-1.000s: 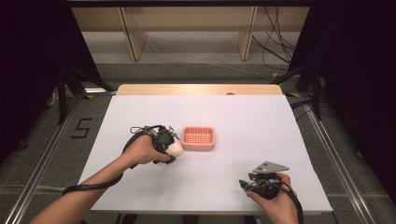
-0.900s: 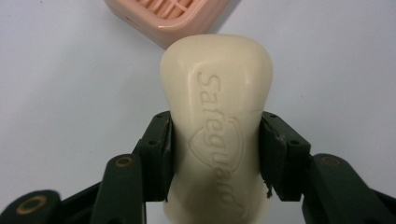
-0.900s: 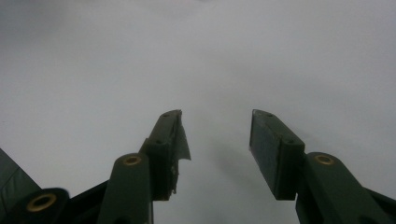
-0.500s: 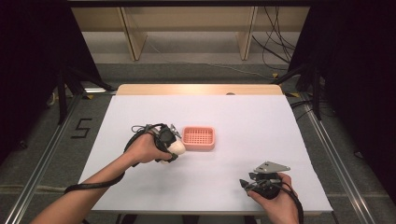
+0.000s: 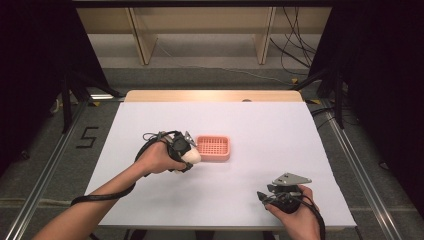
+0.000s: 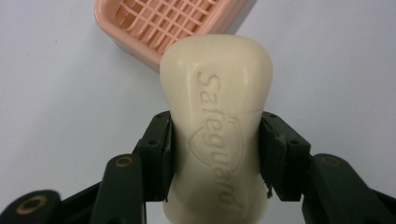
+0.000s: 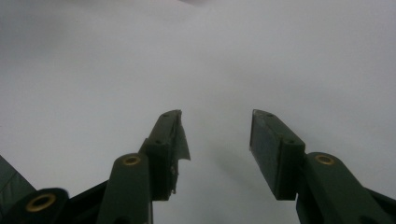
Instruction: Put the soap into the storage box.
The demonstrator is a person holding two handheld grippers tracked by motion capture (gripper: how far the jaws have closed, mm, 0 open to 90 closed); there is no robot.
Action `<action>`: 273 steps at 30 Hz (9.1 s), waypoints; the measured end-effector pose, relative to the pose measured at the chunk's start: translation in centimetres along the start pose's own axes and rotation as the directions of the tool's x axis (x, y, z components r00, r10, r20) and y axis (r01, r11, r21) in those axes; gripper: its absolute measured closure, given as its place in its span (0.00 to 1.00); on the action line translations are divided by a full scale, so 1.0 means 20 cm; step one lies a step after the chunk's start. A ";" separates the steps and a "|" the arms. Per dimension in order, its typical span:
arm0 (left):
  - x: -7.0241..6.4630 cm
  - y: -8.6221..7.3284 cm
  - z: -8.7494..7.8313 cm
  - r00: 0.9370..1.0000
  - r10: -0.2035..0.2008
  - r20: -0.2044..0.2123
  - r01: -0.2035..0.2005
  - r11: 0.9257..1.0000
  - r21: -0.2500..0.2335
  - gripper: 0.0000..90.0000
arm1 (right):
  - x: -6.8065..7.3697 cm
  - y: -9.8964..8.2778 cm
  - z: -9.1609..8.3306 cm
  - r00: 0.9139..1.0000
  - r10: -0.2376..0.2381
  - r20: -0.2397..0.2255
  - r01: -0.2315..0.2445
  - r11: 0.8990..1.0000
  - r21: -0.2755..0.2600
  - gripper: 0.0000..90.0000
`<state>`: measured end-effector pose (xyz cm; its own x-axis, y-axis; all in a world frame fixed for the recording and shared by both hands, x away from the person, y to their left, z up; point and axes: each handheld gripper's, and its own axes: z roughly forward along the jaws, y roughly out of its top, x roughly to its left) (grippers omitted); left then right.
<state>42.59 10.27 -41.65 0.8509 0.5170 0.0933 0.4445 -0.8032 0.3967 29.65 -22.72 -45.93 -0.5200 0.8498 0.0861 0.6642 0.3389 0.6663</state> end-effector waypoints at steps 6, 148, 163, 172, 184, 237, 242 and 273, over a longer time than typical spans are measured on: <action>0.00 0.02 0.01 1.000 -0.001 -0.001 0.001 1.000 -0.011 0.55 | -0.01 -0.01 0.00 1.000 -0.007 0.003 0.007 1.000 -0.002 0.60; 0.02 0.39 0.13 0.958 0.256 -0.128 -0.268 0.960 -0.083 0.55 | -0.04 -0.01 -0.02 0.997 -0.073 0.005 0.073 0.994 -0.082 0.60; 0.06 0.40 0.18 0.948 0.291 -0.127 -0.301 0.951 -0.073 0.55 | -0.03 -0.01 -0.03 0.998 -0.054 0.019 0.056 0.996 -0.073 0.60; 0.07 0.40 0.20 0.951 0.288 -0.116 -0.297 0.953 -0.066 0.55 | -0.03 -0.01 -0.03 0.999 -0.037 0.017 0.038 0.997 -0.069 0.60; 0.08 0.41 0.23 0.954 0.280 -0.109 -0.288 0.956 -0.062 0.55 | -0.03 -0.01 -0.03 0.999 -0.046 0.019 0.047 0.996 -0.070 0.60; 0.10 0.41 0.33 0.965 0.248 -0.082 -0.251 0.968 -0.029 0.54 | -0.03 -0.01 -0.02 0.999 -0.036 -0.007 0.035 0.997 -0.066 0.60; 0.10 0.42 0.28 0.969 0.236 -0.076 -0.241 0.969 -0.059 0.52 | -0.02 -0.01 -0.02 0.999 -0.035 -0.010 0.034 0.997 -0.067 0.60; 0.06 -0.01 -0.05 0.998 0.005 -0.065 -0.020 0.974 -0.228 0.40 | -0.02 -0.01 -0.02 1.000 -0.021 0.006 0.022 0.998 -0.054 0.59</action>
<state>43.20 11.35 -40.65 0.8333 0.5308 0.1543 0.3520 -0.7247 0.5924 29.52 -23.26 -45.80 -0.5307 0.8448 0.0674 0.6227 0.3348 0.7073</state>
